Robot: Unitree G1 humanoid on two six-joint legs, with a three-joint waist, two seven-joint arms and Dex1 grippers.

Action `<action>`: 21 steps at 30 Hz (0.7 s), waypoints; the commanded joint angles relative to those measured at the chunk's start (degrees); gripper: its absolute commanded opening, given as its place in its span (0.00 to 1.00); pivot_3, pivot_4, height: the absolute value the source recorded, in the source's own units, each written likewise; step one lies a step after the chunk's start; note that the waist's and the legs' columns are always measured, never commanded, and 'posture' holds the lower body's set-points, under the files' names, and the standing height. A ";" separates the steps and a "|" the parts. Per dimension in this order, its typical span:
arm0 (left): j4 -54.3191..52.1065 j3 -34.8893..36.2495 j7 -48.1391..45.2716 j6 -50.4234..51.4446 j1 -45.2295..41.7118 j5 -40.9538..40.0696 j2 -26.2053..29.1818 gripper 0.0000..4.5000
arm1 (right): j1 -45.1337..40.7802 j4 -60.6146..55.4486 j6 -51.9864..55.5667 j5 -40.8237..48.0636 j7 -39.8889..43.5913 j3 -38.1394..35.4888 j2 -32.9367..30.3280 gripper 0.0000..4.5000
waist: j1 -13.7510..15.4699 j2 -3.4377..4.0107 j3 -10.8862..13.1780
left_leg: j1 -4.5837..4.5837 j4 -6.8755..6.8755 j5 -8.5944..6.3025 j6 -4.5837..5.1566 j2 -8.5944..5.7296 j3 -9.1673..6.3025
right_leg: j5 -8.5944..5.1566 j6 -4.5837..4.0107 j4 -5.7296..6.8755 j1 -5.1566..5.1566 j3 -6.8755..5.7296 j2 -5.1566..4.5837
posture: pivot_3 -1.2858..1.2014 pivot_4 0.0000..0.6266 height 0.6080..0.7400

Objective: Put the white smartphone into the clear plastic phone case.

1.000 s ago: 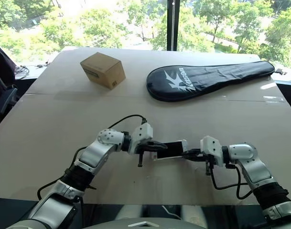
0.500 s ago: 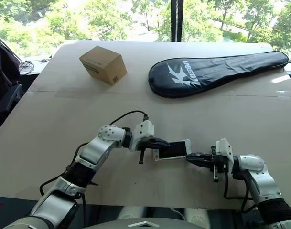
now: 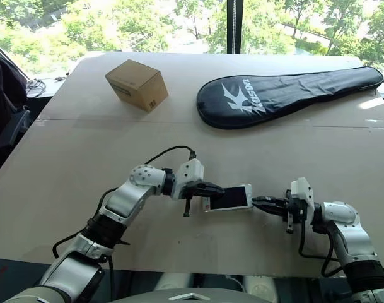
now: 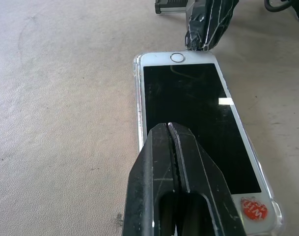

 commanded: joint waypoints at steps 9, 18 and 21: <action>3.78 -1.73 0.07 1.84 2.32 2.38 1.50 0.00 | 0.30 1.48 -2.25 -7.27 -1.36 3.67 -0.06 0.03 | -0.15 -0.02 -0.01 | 0.05 0.31 0.01 -0.02 0.00 -0.01 | -0.01 0.03 0.38 0.01 0.02 0.05 | 0.52 0.24 1.00; 0.94 -0.33 -0.46 2.73 1.32 1.25 1.43 0.00 | -2.95 4.24 -3.12 -16.94 -3.91 10.71 0.04 0.03 | -1.61 -0.35 -0.13 | 0.41 0.34 0.21 -0.38 0.01 -0.03 | -0.01 0.03 0.70 0.21 0.18 0.19 | 0.52 0.24 1.00; 0.33 -0.10 -0.23 3.30 1.12 1.06 1.33 0.00 | -4.32 5.54 -3.22 -20.65 -5.22 13.59 0.62 0.03 | -1.89 -0.69 -0.05 | 0.89 0.27 0.21 -0.38 0.04 0.02 | -0.01 0.03 0.71 0.53 0.45 0.34 | 0.52 0.24 1.00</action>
